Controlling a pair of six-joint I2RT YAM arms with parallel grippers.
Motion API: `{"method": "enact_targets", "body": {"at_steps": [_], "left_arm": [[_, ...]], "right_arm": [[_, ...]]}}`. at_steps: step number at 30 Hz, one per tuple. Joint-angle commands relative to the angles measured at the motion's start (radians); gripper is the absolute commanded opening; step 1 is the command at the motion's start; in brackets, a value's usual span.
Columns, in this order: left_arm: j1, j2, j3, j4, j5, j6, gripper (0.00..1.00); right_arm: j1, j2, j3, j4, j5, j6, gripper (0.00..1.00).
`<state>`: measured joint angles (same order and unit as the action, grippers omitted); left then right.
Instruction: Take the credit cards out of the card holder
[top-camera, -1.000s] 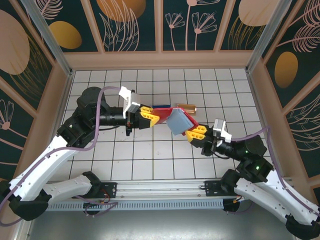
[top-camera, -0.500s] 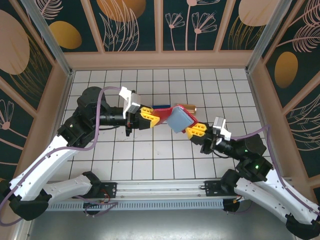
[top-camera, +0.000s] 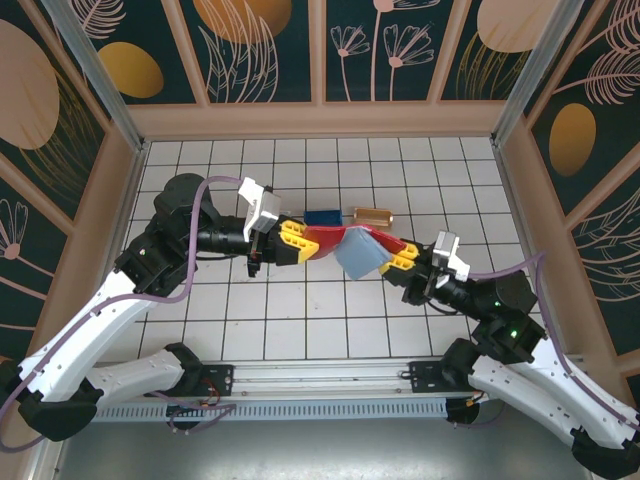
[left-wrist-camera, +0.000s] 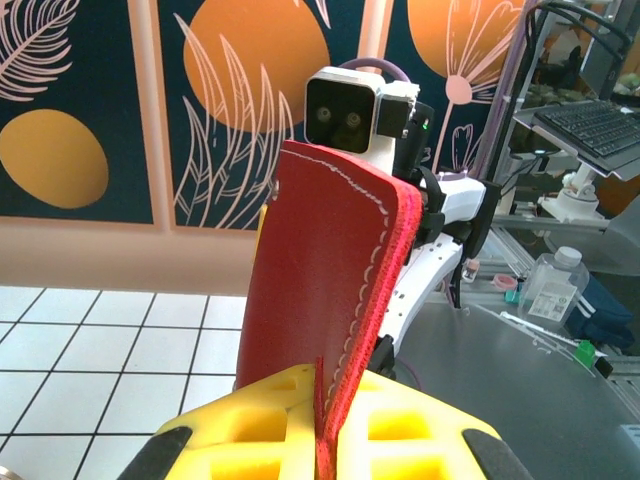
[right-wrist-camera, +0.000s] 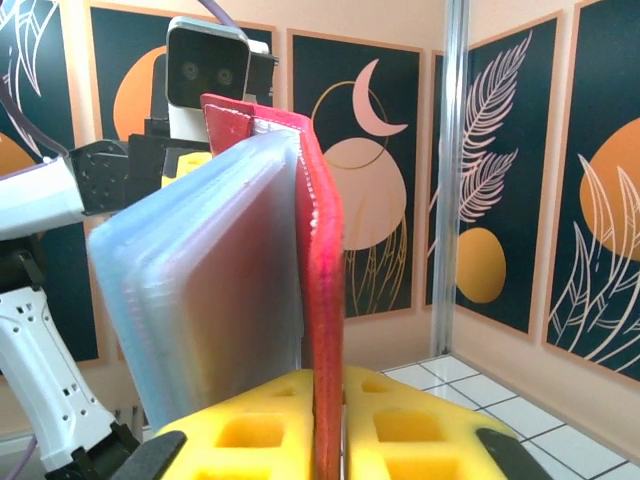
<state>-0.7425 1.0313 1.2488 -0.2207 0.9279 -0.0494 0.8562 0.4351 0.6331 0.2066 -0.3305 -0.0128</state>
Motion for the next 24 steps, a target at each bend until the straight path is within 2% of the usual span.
{"method": "enact_targets", "body": {"at_steps": [1, 4, 5, 9, 12, 14, 19, 24], "left_arm": [[0.001, -0.004, 0.0, 0.014, 0.006, 0.021, 0.0], [0.0, -0.007, -0.003, 0.0, -0.069, 0.027, 0.04], [0.001, -0.005, -0.003, -0.012, -0.111, 0.032, 0.09], [0.001, 0.006, -0.017, -0.043, -0.338, 0.038, 0.52], [0.0, 0.015, -0.031, -0.067, -0.451, 0.049, 0.68], [0.001, 0.017, -0.041, -0.074, -0.516, 0.052, 0.74], [0.001, 0.025, -0.039, -0.105, -0.653, 0.061, 0.81], [0.002, 0.067, -0.007, -0.15, -0.679, 0.058, 0.84]], "right_arm": [[-0.003, 0.007, 0.008, 0.04, -0.025, 0.001, 0.06], [-0.003, 0.013, 0.024, 0.002, -0.01, -0.003, 0.0], [-0.003, 0.016, 0.032, -0.016, 0.005, -0.006, 0.0], [-0.003, 0.045, 0.069, -0.127, 0.08, -0.029, 0.0], [-0.003, 0.092, 0.121, -0.246, 0.123, -0.064, 0.0], [-0.003, 0.137, 0.167, -0.339, 0.14, -0.097, 0.0], [-0.003, 0.276, 0.299, -0.567, 0.217, -0.182, 0.0], [-0.003, 0.41, 0.419, -0.759, 0.309, -0.206, 0.0]]}}
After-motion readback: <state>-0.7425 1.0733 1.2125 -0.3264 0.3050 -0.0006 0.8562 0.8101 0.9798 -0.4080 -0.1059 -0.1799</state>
